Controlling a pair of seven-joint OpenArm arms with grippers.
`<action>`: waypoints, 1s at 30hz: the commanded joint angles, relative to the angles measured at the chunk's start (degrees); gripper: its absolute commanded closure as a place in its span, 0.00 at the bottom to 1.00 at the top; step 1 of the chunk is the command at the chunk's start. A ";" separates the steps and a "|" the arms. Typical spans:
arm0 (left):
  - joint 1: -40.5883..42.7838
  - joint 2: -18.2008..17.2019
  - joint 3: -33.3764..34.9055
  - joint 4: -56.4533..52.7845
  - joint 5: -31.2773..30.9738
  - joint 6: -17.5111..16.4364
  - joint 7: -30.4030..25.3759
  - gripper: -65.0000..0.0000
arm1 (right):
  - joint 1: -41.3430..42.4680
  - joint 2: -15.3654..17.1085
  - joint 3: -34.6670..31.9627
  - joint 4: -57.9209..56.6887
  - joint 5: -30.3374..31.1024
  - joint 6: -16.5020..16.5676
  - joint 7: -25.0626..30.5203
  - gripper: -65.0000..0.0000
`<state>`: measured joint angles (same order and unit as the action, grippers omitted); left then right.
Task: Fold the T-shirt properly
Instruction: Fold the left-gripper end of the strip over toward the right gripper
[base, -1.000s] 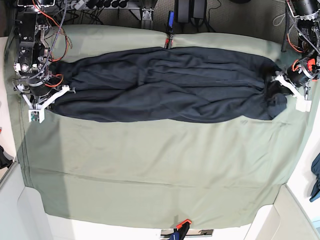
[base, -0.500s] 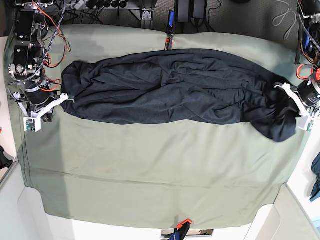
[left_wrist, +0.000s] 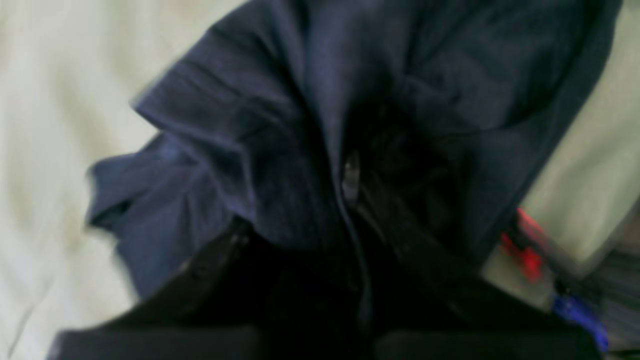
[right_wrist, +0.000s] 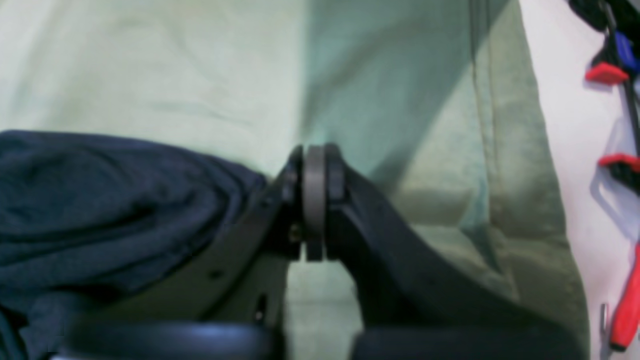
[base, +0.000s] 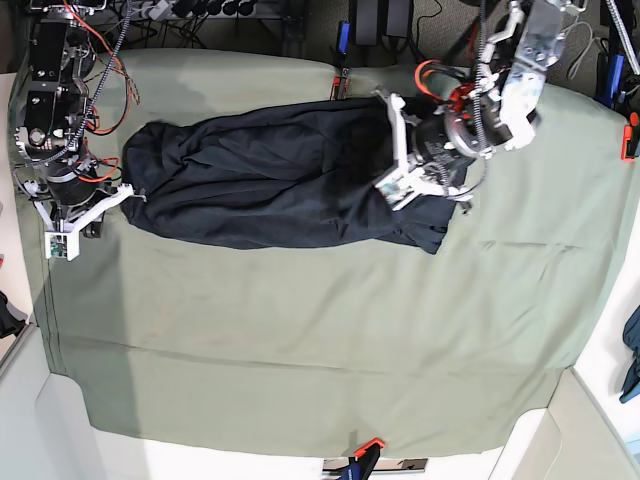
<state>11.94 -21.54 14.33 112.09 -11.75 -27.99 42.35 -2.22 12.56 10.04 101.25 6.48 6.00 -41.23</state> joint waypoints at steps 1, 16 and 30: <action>-2.12 0.37 0.46 -0.92 -0.26 0.35 -1.44 1.00 | 0.76 0.61 0.59 1.03 0.46 -0.24 0.52 1.00; -7.32 2.80 1.51 -9.90 -23.47 -5.95 2.78 0.47 | -0.02 -2.64 2.89 -9.42 15.69 11.26 -0.50 0.40; -8.31 2.58 -2.27 -7.58 -31.17 -11.19 3.87 0.47 | -0.02 -7.93 3.06 -12.72 17.22 16.57 1.49 1.00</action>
<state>4.73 -18.44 12.47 103.22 -41.63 -38.24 47.46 -2.61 4.29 12.93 87.66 23.94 22.13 -39.86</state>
